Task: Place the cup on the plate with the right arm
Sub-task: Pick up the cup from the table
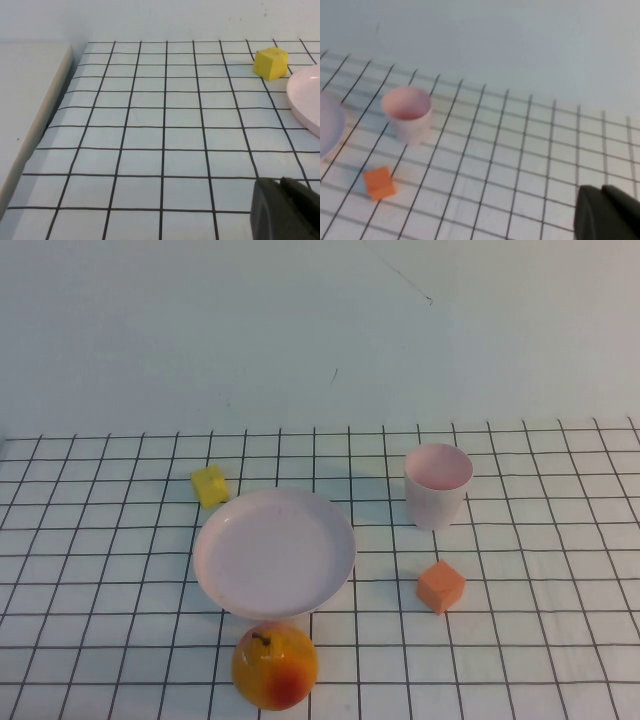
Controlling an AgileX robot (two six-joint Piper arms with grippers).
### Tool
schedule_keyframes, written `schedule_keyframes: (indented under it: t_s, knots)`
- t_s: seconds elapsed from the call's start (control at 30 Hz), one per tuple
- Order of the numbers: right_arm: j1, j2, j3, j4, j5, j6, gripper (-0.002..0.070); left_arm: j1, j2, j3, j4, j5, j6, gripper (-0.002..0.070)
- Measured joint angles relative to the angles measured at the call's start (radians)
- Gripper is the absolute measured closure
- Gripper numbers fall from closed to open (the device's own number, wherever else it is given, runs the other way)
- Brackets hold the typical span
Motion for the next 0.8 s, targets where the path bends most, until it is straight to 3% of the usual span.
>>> schedule_keyframes:
  t_s: [0.13,0.3,0.57,0.8]
  knots:
    - [0.000,0.265,-0.202,0.118,0.165,-0.170,0.0678,0.000,0.000,0.000,0.000,0.000,0.000,0.0678]
    - [0.008,0.605,-0.430,0.179,0.250,-0.256,0.0678,0.000,0.000,0.000,0.000,0.000,0.000,0.0678]
    - [0.188,1.071,-0.788,0.106,0.372,-0.246,0.0678,0.000,0.000,0.000,0.000,0.000,0.000,0.0678]
    - [0.319,1.337,-1.102,0.012,0.451,-0.189,0.0678,0.000,0.000,0.000,0.000,0.000,0.000,0.0678]
